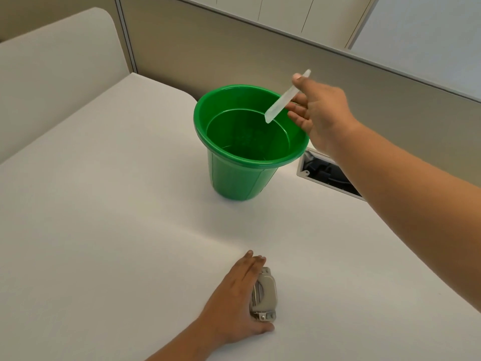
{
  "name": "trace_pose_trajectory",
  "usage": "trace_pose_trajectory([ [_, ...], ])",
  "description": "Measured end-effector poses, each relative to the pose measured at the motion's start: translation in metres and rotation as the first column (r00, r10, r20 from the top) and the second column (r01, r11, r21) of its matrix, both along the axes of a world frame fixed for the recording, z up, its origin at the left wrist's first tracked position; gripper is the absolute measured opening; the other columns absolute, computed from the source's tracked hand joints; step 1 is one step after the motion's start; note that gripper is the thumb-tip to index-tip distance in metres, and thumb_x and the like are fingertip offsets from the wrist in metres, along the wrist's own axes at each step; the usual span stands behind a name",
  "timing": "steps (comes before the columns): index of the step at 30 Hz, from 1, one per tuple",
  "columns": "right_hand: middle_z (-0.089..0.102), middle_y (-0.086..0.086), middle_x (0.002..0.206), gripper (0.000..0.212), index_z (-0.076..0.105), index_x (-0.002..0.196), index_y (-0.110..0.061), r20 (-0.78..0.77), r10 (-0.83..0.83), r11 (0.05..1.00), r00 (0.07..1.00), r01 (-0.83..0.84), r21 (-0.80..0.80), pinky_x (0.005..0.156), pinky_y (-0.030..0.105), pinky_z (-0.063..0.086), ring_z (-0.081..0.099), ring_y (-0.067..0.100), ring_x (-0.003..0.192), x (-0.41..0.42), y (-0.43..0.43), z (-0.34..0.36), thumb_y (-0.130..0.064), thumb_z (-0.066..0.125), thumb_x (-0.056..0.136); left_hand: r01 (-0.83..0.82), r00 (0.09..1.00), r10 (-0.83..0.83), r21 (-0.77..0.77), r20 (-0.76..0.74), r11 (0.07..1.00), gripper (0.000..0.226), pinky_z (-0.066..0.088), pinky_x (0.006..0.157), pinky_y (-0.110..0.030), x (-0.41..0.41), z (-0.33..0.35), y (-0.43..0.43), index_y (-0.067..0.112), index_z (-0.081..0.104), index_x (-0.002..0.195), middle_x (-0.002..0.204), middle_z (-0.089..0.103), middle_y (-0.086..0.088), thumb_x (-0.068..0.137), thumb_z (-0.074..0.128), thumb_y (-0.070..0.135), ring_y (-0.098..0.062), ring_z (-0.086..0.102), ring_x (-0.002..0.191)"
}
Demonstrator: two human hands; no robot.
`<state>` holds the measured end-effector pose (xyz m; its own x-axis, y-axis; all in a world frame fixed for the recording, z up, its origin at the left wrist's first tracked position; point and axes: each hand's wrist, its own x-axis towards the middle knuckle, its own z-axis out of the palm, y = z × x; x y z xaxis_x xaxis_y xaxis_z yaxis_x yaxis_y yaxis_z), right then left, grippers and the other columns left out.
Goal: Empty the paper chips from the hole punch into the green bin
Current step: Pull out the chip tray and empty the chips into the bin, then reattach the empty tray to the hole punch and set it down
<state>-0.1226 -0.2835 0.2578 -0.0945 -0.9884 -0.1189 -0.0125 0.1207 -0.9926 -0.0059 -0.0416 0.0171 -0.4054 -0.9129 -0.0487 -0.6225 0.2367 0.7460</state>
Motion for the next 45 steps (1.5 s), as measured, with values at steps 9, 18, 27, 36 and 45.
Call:
trace_pose_trajectory([
  [9, 0.072, 0.018, 0.115, 0.055, 0.055, 0.135, -0.01, 0.563, -0.039, 0.994, 0.825, -0.028, 0.109, 0.077, 0.033, 0.06, 0.071, 0.024, 0.09, -0.021, 0.044, 0.008, -0.046, 0.058, 0.092, -0.06, 0.998, 0.059, -0.004, -0.013, 0.998, 0.117, 0.003, 0.112, -0.003, -0.004, -0.009, 0.0, 0.035, 0.013, 0.154, 0.158, 0.005, 0.024, 0.06, 0.073, 0.071, 0.012, -0.007, 0.146],
  [18, 0.071, 0.009, 0.114, 0.059, 0.061, 0.132, -0.011, 0.727, 0.0, 0.976, 0.686, -0.157, 0.149, 0.079, 0.033, 0.055, 0.065, 0.021, 0.091, -0.063, 0.121, -0.008, -0.054, 0.047, 0.094, -0.076, 0.997, 0.076, 0.003, 0.01, 0.997, 0.119, 0.005, 0.118, -0.011, -0.004, -0.011, 0.001, 0.033, 0.014, 0.155, 0.152, 0.004, 0.026, 0.059, 0.074, 0.071, 0.007, 0.002, 0.147],
  [27, 0.067, 0.015, 0.132, 0.05, 0.064, 0.126, -0.013, 0.689, -0.299, 0.886, 0.66, -0.077, 0.458, 0.088, 0.038, 0.052, 0.065, 0.027, 0.1, -0.079, 0.2, -0.097, -0.049, 0.042, 0.099, -0.1, 0.994, 0.1, -0.017, 0.044, 0.995, 0.118, 0.026, 0.122, -0.034, -0.009, -0.011, 0.002, 0.032, 0.025, 0.152, 0.157, 0.033, 0.011, 0.053, 0.075, 0.074, -0.012, 0.025, 0.149],
  [36, 0.063, 0.018, 0.135, 0.05, 0.061, 0.132, -0.009, 0.63, -0.421, 0.811, 0.652, -0.04, 0.583, 0.082, 0.038, 0.053, 0.069, 0.029, 0.096, -0.09, 0.245, -0.168, -0.043, 0.042, 0.1, -0.122, 0.99, 0.126, 0.076, -0.056, 0.99, 0.108, 0.044, 0.11, -0.032, -0.005, -0.003, 0.003, 0.026, 0.043, 0.141, 0.14, 0.051, 0.012, 0.047, 0.09, 0.052, -0.008, 0.051, 0.128],
  [45, 0.066, 0.017, 0.132, 0.05, 0.061, 0.132, -0.011, 0.603, -0.46, 0.784, 0.652, -0.02, 0.62, 0.087, 0.038, 0.05, 0.066, 0.028, 0.099, -0.096, 0.266, -0.177, -0.044, 0.042, 0.1, -0.1, 0.972, 0.118, 0.094, -0.202, 0.991, 0.103, 0.034, 0.101, -0.002, -0.006, 0.024, 0.016, 0.029, 0.046, 0.137, 0.135, 0.054, 0.014, 0.048, 0.096, 0.045, 0.01, 0.047, 0.123],
])
